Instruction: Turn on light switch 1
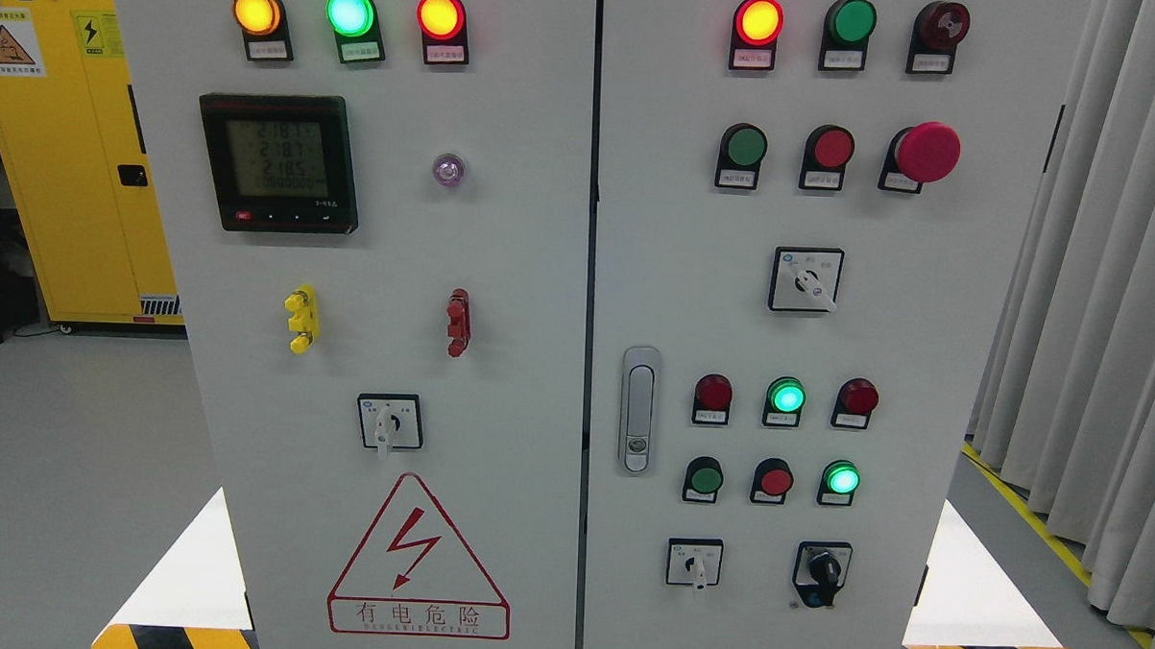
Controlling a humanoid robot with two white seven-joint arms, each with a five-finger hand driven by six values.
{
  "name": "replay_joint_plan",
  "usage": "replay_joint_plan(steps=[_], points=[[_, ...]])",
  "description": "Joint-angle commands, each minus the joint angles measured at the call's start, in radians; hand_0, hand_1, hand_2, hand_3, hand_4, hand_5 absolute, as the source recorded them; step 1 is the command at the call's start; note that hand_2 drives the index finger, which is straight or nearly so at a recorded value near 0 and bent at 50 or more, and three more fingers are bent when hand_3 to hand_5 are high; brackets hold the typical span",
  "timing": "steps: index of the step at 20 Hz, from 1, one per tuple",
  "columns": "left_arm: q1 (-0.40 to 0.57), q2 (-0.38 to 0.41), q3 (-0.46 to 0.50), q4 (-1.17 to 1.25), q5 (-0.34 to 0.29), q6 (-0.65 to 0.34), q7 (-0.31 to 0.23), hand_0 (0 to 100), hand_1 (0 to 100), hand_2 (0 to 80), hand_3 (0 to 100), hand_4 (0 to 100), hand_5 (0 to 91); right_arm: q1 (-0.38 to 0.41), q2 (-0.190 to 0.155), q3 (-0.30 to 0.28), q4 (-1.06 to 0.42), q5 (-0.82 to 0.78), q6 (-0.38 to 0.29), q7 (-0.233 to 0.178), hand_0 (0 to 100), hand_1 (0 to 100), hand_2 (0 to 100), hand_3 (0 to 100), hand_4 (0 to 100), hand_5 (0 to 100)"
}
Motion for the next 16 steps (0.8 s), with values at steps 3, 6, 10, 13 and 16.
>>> replay_joint_plan(steps=[3,6,10,13,16], points=[[0.084,0.017,0.058,-0.612,0.003,-0.002,0.012,27,38,15.4,38,47,21.7,0.000,0.000,0.000,0.000,-0.029,0.001,-0.001,0,50,4,0,0,0],[0.094,0.021,0.061,-0.724,0.005,-0.002,0.072,28,43,16.1,43,56,39.7,0.000,0.000,0.000,0.000,-0.029,0.001,-0.001,0,50,4,0,0,0],[0.128,0.044,0.067,-0.922,0.005,-0.006,0.077,28,49,28.2,61,70,59.9,0.000,0.000,0.000,0.000,-0.029,0.001,-0.001,0,50,4,0,0,0],[0.131,0.048,0.070,-1.019,0.006,-0.040,0.121,30,53,39.7,72,78,66.9,0.000,0.000,0.000,0.000,-0.029,0.001,0.001,0,50,4,0,0,0],[0.136,0.049,0.052,-1.126,0.008,-0.043,0.167,30,58,44.0,77,80,68.7,0.000,0.000,0.000,0.000,-0.029,0.001,0.001,0,50,4,0,0,0]])
